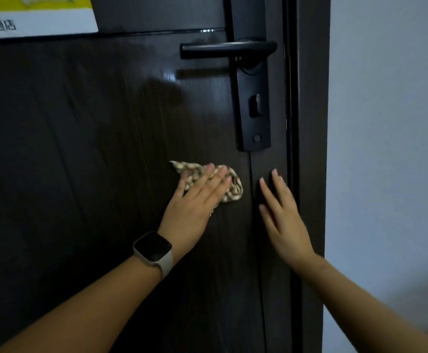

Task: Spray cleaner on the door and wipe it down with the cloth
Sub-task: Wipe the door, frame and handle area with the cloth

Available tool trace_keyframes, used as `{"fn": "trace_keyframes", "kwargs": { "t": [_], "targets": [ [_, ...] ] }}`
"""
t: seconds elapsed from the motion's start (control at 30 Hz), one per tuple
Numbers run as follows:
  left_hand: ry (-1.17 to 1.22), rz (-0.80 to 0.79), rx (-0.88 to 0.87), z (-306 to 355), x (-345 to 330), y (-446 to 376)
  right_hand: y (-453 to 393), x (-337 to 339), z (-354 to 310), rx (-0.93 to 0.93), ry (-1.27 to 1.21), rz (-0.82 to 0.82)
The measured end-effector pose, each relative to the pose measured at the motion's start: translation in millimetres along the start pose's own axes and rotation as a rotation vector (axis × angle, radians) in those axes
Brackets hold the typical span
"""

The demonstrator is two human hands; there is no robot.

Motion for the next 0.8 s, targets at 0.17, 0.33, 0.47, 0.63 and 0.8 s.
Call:
{"fn": "trace_keyframes", "kwargs": {
  "t": [0.17,0.33,0.47,0.63,0.8],
  "targets": [
    [0.023,-0.022,-0.093,-1,1,15,17,-20,14,-0.041,0.132,-0.063],
    [0.056,0.007,0.045,-32,18,-10,19,-23,14,-0.074,0.139,-0.030],
    [0.072,0.006,0.040,-19,3,24,26,-30,8,-0.115,0.101,-0.010],
    [0.100,-0.053,-0.028,23,-25,114,52,-56,-14,-0.138,0.096,-0.034],
    [0.162,-0.145,0.065,62,-41,178,90,-96,-17,-0.158,0.024,-0.009]
  ]
}}
Point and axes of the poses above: each hand's wrist, its own y-axis away from the middle knuckle, its own x-axis out of the back of the hand, z = x × y, the point moved 3 cm from there along -y, towards the middle knuckle, and after that the axes turned 9 degrees about -y, right-handed, at the moved point
